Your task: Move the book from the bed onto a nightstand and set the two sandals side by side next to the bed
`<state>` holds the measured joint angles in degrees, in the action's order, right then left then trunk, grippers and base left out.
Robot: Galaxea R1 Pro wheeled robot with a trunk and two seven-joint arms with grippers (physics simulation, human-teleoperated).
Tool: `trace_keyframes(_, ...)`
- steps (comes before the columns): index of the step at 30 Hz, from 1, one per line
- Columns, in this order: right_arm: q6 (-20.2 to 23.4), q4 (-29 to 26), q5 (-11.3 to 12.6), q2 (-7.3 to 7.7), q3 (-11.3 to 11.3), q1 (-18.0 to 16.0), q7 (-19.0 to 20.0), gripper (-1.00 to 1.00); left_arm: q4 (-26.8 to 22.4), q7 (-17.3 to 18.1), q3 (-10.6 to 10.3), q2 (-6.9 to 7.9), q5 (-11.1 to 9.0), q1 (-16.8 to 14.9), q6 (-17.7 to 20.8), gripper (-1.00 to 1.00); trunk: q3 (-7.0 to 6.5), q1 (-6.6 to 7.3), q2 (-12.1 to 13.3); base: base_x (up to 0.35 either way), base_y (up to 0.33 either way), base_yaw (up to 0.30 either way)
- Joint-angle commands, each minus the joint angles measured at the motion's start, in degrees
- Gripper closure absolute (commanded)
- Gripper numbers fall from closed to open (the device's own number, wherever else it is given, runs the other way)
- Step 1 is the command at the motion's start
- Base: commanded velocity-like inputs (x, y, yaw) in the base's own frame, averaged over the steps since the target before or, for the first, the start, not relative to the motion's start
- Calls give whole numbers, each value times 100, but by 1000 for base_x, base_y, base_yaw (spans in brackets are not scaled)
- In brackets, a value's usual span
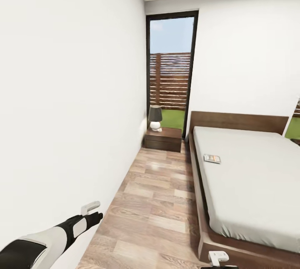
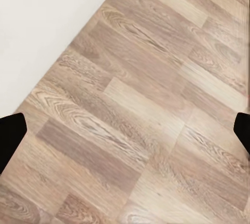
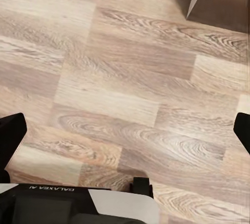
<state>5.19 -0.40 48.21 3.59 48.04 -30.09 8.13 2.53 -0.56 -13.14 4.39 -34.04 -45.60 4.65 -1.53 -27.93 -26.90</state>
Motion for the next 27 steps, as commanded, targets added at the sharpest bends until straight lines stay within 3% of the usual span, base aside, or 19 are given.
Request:
trace_keyframes(1,26,-4,57,2,48,-3,13,-100,2,-6,-48,1,-50,-2,18,-100,1,-5,-3,276,204,-300)
trace_keyframes(9,26,-4,57,2,48,-4,13,-100,2,-6,-48,-2,-50,-2,18,-100,1,-5,-3,284,209,-287)
trace_keyframes(18,26,-4,57,2,47,-6,13,-100,2,-6,-48,-8,-50,-2,18,-100,1,-5,-3,293,210,-101)
trace_keyframes(27,26,-4,57,2,44,-4,13,-100,2,-6,-48,-8,-51,-2,18,-100,-16,-5,-3,305,176,-280)
